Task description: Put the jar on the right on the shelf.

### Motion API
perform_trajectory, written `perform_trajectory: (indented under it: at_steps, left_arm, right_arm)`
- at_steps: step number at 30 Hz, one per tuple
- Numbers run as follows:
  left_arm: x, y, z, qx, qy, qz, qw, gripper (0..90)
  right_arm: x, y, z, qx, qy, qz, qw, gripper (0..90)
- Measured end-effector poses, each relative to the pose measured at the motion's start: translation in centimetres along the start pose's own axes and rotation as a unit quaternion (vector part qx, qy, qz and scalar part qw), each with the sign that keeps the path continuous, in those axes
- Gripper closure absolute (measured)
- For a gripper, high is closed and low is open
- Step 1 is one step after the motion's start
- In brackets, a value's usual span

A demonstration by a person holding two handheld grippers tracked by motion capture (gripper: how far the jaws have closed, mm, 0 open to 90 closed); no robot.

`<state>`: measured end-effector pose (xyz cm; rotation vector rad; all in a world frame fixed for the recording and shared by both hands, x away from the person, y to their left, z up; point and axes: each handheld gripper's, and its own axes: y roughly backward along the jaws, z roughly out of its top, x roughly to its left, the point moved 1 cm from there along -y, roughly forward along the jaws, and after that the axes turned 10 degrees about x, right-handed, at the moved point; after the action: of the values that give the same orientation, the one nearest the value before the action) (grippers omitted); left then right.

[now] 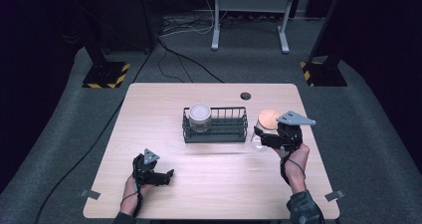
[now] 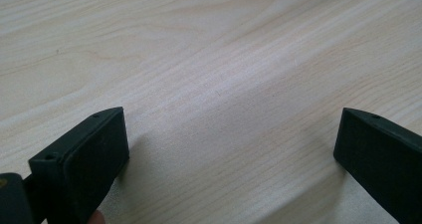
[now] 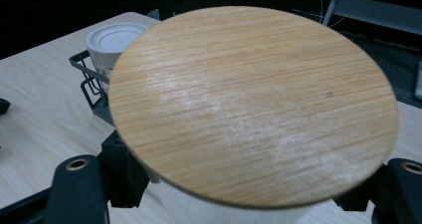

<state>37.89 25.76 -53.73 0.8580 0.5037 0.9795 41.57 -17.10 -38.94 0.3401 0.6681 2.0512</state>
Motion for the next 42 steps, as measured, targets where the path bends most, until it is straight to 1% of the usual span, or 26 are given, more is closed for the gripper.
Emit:
perform_trajectory:
  at_steps: [4,8,11,16,20,23,29,32,34,42]
  left_arm:
    - [0.0,0.0,0.0,0.000,0.000,0.000,1.0000,0.2]
    - [0.0,0.0,0.0,-0.001,0.000,0.002,1.0000,0.3]
    - [-0.1,0.0,0.0,-0.001,-0.001,0.003,1.0000,0.3]
    - [0.0,0.0,0.0,0.000,0.001,0.000,1.0000,0.3]
    - [-0.1,0.0,0.0,0.000,0.000,0.004,1.0000,0.2]
    - [0.0,0.0,0.0,0.000,0.002,0.002,1.0000,0.3]
    - [0.0,0.0,0.0,0.000,0.001,0.001,1.0000,0.3]
    - [0.0,0.0,0.0,0.000,0.001,0.001,1.0000,0.2]
    - [0.0,0.0,0.0,0.000,0.001,0.002,1.0000,0.3]
    - [-0.1,0.0,0.0,-0.001,-0.001,0.003,1.0000,0.3]
  right_arm:
    - [0.2,-0.1,0.4,0.000,0.004,0.003,1.0000,25.1]
    - [0.2,-0.1,0.7,0.001,0.005,0.012,0.9999,25.0]
    - [0.2,0.1,1.0,0.001,0.010,0.011,0.9999,25.0]
    - [0.1,0.3,1.4,-0.003,0.010,0.014,0.9998,25.0]
    - [0.0,0.4,1.8,-0.005,0.014,0.018,0.9997,25.0]
    - [0.1,0.3,2.2,-0.005,0.018,0.019,0.9996,25.0]
    - [0.3,0.3,2.9,-0.013,0.019,0.024,0.9994,25.0]
    - [0.5,0.2,3.3,-0.008,0.026,0.032,0.9991,25.0]
    - [0.8,0.2,3.6,-0.004,0.034,0.032,0.9989,25.0]
    - [1.1,0.0,4.1,-0.012,0.033,0.038,0.9986,25.0]
